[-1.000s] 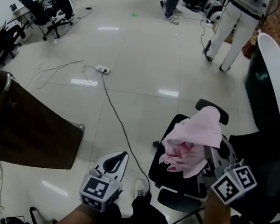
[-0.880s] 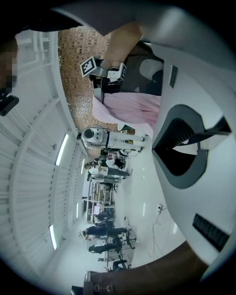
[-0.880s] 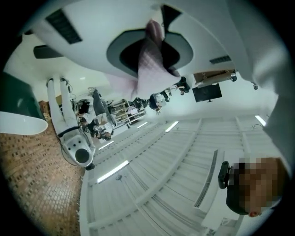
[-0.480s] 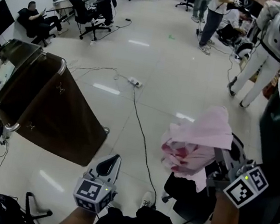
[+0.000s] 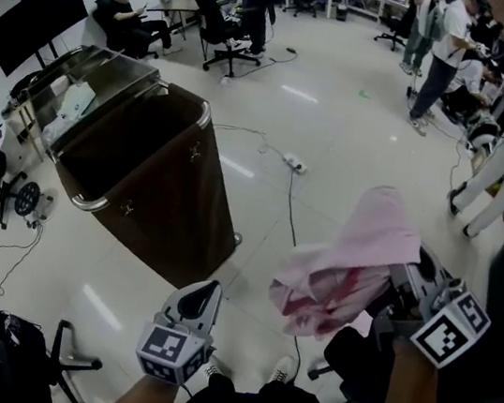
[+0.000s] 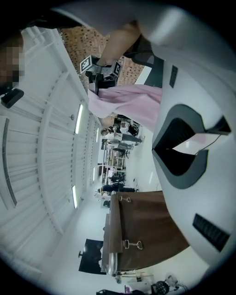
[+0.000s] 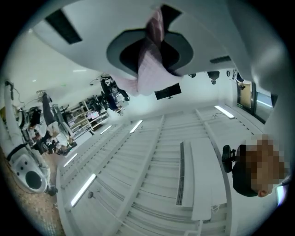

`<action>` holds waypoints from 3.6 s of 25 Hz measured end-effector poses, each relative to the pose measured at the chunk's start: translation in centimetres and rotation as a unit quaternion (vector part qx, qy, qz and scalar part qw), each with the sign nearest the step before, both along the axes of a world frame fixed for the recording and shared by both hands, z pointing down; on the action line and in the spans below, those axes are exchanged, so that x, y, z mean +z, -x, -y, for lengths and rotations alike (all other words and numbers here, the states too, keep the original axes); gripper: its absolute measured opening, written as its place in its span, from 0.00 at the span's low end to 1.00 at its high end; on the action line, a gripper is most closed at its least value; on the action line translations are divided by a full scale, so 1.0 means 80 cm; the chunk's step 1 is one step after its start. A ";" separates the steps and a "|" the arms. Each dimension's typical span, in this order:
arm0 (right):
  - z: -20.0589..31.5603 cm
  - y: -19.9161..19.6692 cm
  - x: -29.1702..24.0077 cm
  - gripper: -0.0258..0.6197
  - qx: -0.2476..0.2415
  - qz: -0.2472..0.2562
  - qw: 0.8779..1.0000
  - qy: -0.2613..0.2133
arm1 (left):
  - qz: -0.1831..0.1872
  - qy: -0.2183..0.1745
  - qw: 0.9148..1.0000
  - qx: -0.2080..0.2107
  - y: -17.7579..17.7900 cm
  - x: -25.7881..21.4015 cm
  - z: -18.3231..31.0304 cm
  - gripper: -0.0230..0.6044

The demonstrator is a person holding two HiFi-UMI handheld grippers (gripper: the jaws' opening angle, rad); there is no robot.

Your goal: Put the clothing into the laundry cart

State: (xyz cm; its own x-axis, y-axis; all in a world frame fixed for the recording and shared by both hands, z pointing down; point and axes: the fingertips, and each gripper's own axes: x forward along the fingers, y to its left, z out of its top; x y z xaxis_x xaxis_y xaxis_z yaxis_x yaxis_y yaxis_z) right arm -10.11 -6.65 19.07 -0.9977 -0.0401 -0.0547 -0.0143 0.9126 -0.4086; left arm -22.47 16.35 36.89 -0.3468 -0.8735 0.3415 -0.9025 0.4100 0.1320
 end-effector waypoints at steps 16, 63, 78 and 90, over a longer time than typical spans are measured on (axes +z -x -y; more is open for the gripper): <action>-0.157 0.189 -0.060 0.10 -0.107 0.028 0.994 -0.013 | 0.034 -0.034 0.991 -0.124 0.141 -0.060 -0.188 0.04; -0.453 0.813 -0.047 0.10 -0.424 -0.057 0.897 -0.112 | 0.052 -0.002 0.911 -0.408 0.377 -0.047 -0.385 0.04; -0.478 0.824 0.121 0.11 -0.491 -0.183 0.840 -0.140 | 0.048 0.000 0.900 -0.434 0.418 -0.047 -0.379 0.04; -0.481 0.808 0.178 0.30 -0.504 -0.244 0.806 -0.191 | 0.041 0.007 0.905 -0.422 0.431 -0.037 -0.373 0.04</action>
